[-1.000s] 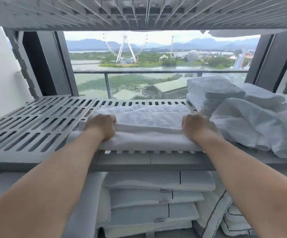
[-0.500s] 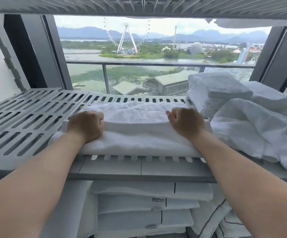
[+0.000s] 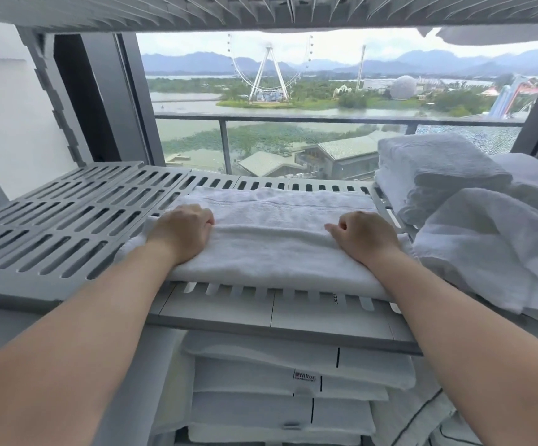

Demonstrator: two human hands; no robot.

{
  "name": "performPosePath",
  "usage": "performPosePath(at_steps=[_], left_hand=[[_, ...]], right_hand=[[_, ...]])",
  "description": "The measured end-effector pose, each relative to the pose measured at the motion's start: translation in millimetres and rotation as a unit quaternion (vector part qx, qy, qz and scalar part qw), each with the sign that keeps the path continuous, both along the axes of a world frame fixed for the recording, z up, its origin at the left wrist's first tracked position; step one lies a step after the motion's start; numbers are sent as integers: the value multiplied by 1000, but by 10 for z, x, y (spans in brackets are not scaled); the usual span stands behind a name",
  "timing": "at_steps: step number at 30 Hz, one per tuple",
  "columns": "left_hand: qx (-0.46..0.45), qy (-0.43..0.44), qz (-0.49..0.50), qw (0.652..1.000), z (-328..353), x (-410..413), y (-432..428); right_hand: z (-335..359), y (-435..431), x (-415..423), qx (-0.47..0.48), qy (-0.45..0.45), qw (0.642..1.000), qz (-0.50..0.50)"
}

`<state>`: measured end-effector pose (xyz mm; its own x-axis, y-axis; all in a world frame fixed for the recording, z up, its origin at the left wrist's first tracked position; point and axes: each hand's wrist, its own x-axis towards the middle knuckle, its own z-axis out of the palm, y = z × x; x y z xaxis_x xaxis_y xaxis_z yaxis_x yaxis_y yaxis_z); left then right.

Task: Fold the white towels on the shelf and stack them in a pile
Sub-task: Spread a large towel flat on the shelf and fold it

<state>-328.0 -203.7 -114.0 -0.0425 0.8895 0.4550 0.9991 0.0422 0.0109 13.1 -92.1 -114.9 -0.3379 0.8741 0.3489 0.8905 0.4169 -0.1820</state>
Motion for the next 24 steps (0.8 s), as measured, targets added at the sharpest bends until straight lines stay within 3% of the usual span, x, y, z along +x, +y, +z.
performPosePath(at_steps=[6,12,16,20,24], left_hand=[[-13,1,7,1000,29,15,-77],[-23,-9,13,1000,56,28,-171],[-105,-60,38,992,63,43,-161],[-176,-54,84,979,85,49,-152],[-129,0,132,983,95,22,-130]], right_hand=[[-14,-49,-17,45,46,998,9],[-11,-94,-18,30,45,998,36],[-12,-59,-10,-7,27,999,17],[26,-2,-81,-71,-3,997,-19],[133,47,-257,-61,-5,997,-51]])
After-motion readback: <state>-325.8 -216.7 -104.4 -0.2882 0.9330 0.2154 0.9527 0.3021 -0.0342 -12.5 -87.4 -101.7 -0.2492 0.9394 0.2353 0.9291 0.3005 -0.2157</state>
